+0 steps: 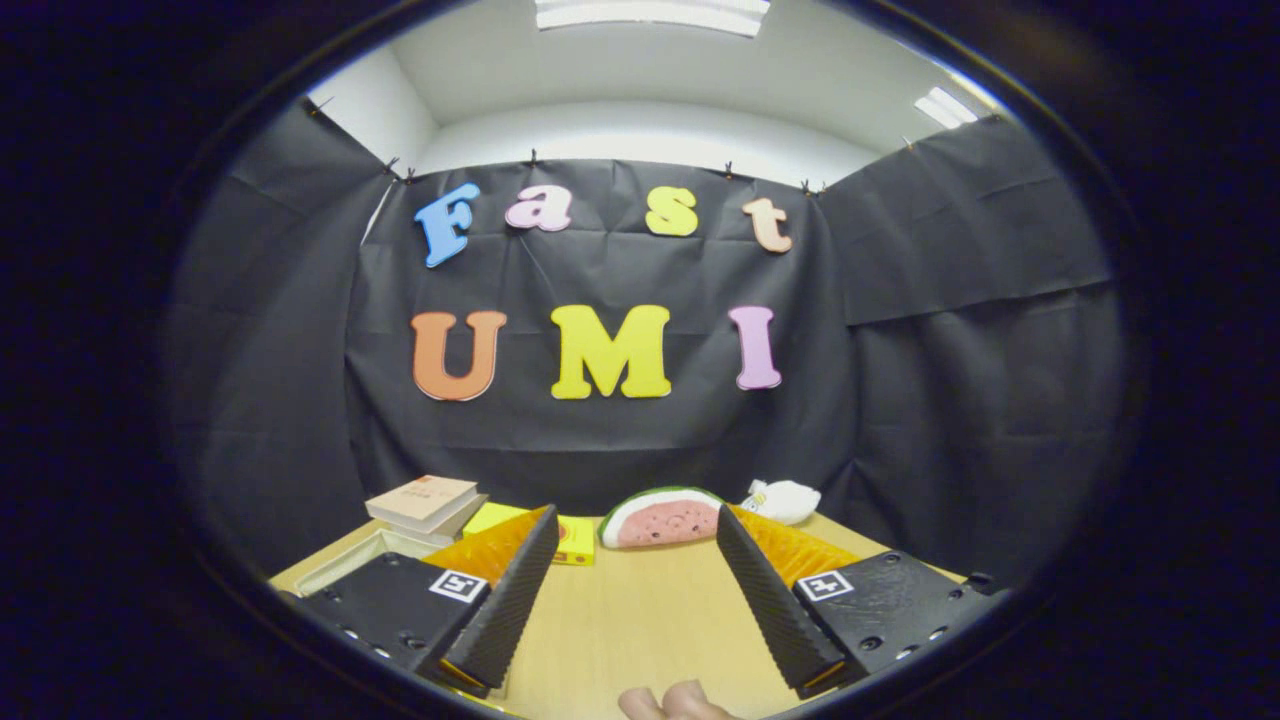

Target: Open the storage box then place both shoes into the box .Put the left shoe in first, then the right shoe, with the right side of both shoes facing outward in a uniform manner.

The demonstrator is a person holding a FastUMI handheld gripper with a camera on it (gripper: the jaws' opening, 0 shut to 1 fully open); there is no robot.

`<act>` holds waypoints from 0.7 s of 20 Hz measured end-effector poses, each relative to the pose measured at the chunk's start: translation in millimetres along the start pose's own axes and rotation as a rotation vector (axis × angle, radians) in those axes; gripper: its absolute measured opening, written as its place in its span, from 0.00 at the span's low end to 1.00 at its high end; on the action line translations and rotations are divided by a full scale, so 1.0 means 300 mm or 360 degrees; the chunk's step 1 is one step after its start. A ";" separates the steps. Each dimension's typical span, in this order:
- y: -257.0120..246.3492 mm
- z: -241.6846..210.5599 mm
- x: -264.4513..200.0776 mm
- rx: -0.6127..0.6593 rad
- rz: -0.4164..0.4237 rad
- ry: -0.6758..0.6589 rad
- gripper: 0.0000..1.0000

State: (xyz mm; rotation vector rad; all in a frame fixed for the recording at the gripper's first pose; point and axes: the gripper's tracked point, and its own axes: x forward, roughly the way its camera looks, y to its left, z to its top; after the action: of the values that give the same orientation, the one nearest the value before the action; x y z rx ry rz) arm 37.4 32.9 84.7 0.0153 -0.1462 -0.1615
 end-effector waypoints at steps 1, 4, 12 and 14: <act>-0.006 0.004 -0.005 0.0002 -0.0002 -0.0005 0.97; -0.033 0.011 -0.002 0.0038 -0.0034 -0.0009 0.97; -0.035 0.051 -0.036 0.0079 -0.0028 -0.0064 0.96; -0.024 0.038 -0.043 0.0084 -0.0008 -0.0043 0.96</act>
State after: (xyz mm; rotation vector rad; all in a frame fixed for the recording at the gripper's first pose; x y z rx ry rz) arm 22.1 27.8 93.9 0.0661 -0.1771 -0.1626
